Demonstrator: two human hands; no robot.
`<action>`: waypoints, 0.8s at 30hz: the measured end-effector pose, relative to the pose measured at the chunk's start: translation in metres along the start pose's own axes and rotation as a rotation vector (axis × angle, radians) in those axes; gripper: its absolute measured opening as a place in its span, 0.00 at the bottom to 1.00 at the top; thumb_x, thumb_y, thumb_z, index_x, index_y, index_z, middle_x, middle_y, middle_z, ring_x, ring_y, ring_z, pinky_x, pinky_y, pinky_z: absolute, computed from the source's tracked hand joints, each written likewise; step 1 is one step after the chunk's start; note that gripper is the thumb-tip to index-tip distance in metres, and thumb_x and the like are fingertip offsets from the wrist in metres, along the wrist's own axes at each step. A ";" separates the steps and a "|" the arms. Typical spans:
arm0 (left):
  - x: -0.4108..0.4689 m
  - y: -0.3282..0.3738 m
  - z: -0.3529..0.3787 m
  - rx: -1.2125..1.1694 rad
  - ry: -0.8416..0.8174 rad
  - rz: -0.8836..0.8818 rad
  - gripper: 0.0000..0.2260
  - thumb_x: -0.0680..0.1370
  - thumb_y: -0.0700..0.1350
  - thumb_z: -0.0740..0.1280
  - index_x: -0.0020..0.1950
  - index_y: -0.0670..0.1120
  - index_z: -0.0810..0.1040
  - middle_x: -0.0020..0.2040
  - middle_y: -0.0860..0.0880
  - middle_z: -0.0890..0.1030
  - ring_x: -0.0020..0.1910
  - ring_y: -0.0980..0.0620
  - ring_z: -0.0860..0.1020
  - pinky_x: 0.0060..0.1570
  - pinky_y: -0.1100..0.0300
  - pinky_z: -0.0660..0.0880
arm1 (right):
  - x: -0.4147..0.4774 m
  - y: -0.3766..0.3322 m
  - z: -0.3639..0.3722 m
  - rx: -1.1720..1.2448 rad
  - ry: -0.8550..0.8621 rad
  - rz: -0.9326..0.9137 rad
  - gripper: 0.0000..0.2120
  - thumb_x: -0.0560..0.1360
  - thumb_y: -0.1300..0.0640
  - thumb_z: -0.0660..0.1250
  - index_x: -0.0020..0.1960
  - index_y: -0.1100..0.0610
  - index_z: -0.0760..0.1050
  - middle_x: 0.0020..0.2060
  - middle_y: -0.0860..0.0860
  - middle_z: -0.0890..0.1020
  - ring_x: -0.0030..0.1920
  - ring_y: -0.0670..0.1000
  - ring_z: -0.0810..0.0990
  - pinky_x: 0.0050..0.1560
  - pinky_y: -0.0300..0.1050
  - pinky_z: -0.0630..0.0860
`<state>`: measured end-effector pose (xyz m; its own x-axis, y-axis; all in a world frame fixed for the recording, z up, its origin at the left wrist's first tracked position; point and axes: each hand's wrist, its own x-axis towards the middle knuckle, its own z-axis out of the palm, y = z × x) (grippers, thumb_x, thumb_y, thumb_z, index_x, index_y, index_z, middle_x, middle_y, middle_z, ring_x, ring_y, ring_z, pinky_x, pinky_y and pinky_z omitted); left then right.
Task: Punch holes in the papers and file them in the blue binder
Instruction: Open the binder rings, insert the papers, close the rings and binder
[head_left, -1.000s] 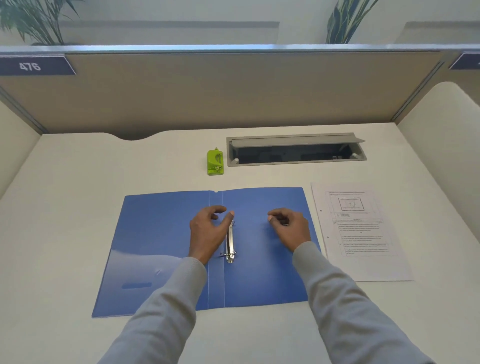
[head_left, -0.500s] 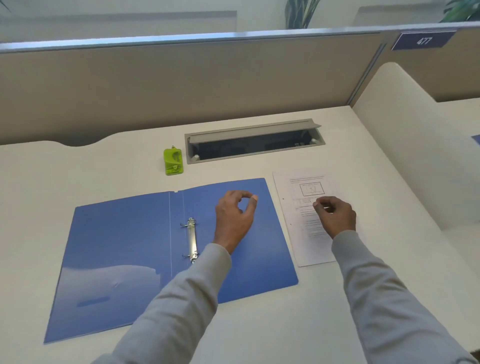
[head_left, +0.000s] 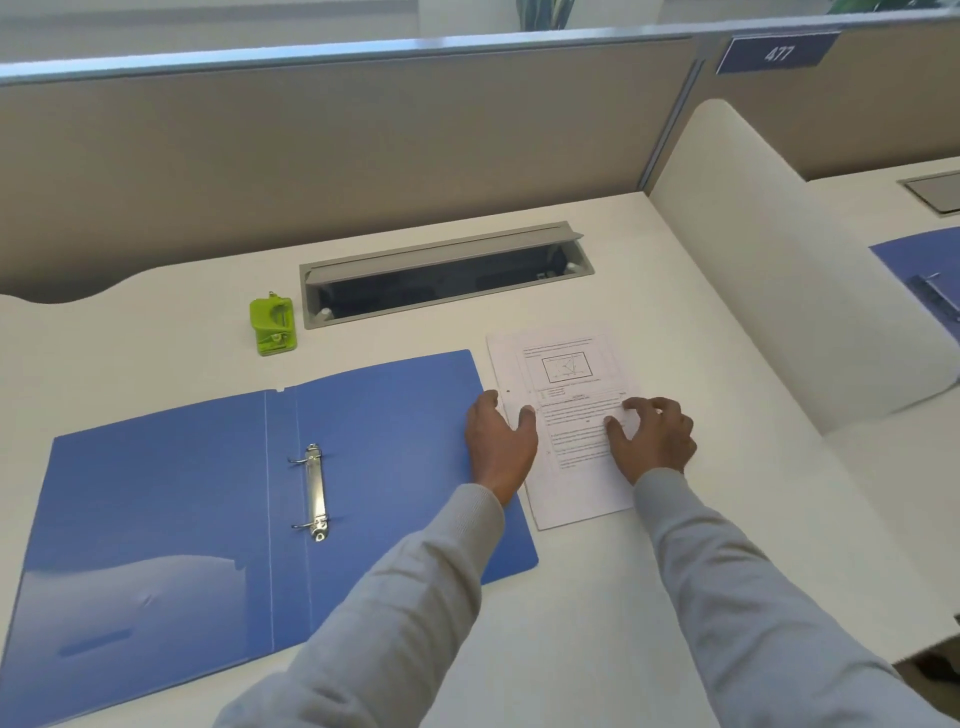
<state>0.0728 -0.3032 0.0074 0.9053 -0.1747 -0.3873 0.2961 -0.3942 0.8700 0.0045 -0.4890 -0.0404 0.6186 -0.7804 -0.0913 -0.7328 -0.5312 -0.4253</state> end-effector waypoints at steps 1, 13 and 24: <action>0.000 0.000 0.002 -0.005 0.000 -0.020 0.28 0.80 0.52 0.67 0.77 0.44 0.64 0.73 0.47 0.70 0.73 0.47 0.69 0.72 0.46 0.69 | -0.001 0.002 0.004 0.000 0.030 -0.019 0.16 0.75 0.46 0.70 0.61 0.51 0.79 0.65 0.55 0.73 0.68 0.61 0.68 0.67 0.58 0.65; 0.009 0.017 0.012 -0.232 0.024 -0.319 0.04 0.78 0.44 0.65 0.47 0.47 0.70 0.43 0.52 0.74 0.38 0.54 0.73 0.31 0.64 0.67 | -0.011 0.025 0.039 -0.052 0.288 -0.168 0.22 0.77 0.43 0.58 0.62 0.54 0.78 0.64 0.57 0.77 0.65 0.63 0.72 0.63 0.61 0.70; 0.015 0.021 0.017 -0.265 0.043 -0.365 0.06 0.75 0.41 0.65 0.41 0.43 0.68 0.40 0.46 0.72 0.38 0.48 0.70 0.31 0.61 0.67 | -0.009 0.028 0.044 -0.066 0.323 -0.193 0.20 0.78 0.44 0.59 0.62 0.54 0.78 0.64 0.59 0.76 0.64 0.63 0.72 0.64 0.60 0.69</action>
<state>0.0877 -0.3289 0.0143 0.7373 -0.0274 -0.6750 0.6609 -0.1775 0.7291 -0.0089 -0.4827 -0.0916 0.6334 -0.7221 0.2782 -0.6348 -0.6905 -0.3467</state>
